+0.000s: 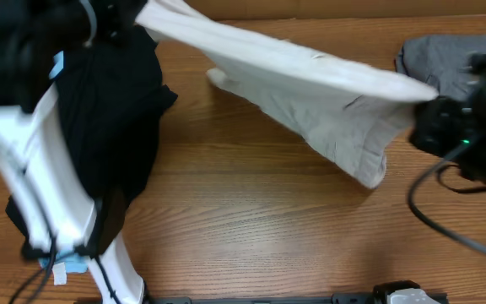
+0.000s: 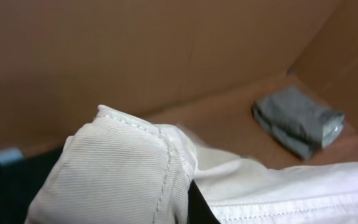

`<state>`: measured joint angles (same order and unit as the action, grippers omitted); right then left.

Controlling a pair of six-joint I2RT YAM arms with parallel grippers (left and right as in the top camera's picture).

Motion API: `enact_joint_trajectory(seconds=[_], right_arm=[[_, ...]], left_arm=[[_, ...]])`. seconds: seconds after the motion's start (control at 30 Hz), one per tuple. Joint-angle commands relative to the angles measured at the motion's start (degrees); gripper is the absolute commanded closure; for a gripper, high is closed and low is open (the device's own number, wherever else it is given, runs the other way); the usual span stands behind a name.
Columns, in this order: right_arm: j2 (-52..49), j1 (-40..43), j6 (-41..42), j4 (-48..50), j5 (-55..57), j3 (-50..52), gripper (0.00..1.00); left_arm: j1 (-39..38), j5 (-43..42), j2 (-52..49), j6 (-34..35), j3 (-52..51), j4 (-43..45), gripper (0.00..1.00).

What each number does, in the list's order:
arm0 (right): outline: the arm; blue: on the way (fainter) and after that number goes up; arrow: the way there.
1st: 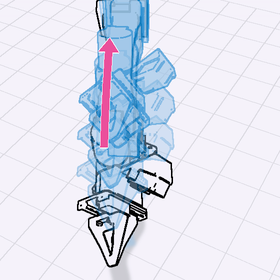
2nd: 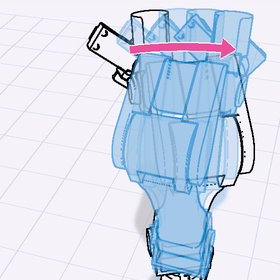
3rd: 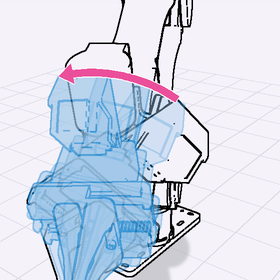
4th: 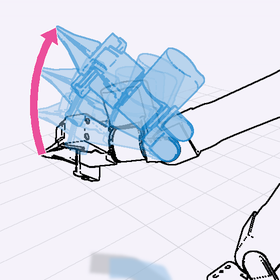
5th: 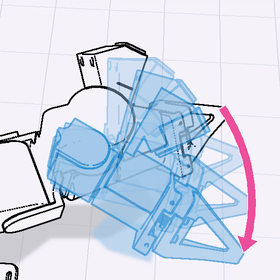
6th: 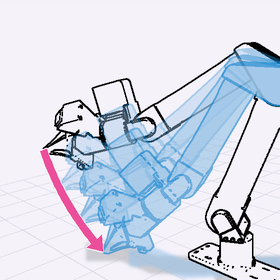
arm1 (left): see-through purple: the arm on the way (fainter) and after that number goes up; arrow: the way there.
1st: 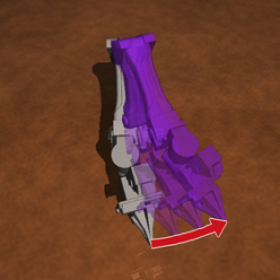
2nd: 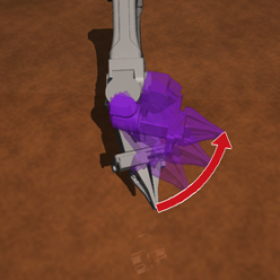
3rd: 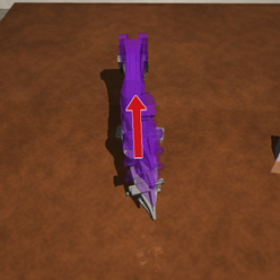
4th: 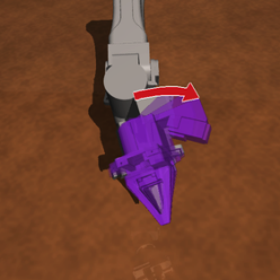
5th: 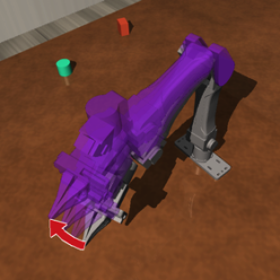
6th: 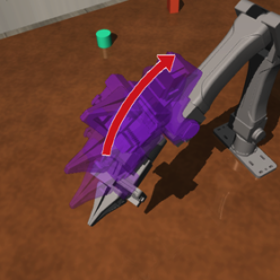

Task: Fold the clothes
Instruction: 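Lift the shorts with both grippers and stretch them apart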

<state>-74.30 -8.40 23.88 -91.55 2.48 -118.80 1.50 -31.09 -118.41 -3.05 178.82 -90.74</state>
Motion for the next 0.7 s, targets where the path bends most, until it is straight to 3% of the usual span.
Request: enact_joint_trajectory(seconds=[0.0, 0.3, 0.67], right_arm=[[1.3, 2.3, -5.2, -1.7, 1.2, -10.1, 0.96], [2.3, 2.3, -8.1, -5.5, -1.5, -17.4, 0.96], [-3.0, 2.3, -9.5, -5.5, -2.6, -17.3, 0.96]], left_arm=[[1.5, 4.6, 9.0, 0.5, 1.2, 2.4, 0.96], [1.5, 13.7, 20.0, 0.5, 1.1, 0.4, 0.96], [1.5, 17.1, 15.8, 0.5, -3.1, -5.1, 0.96]])
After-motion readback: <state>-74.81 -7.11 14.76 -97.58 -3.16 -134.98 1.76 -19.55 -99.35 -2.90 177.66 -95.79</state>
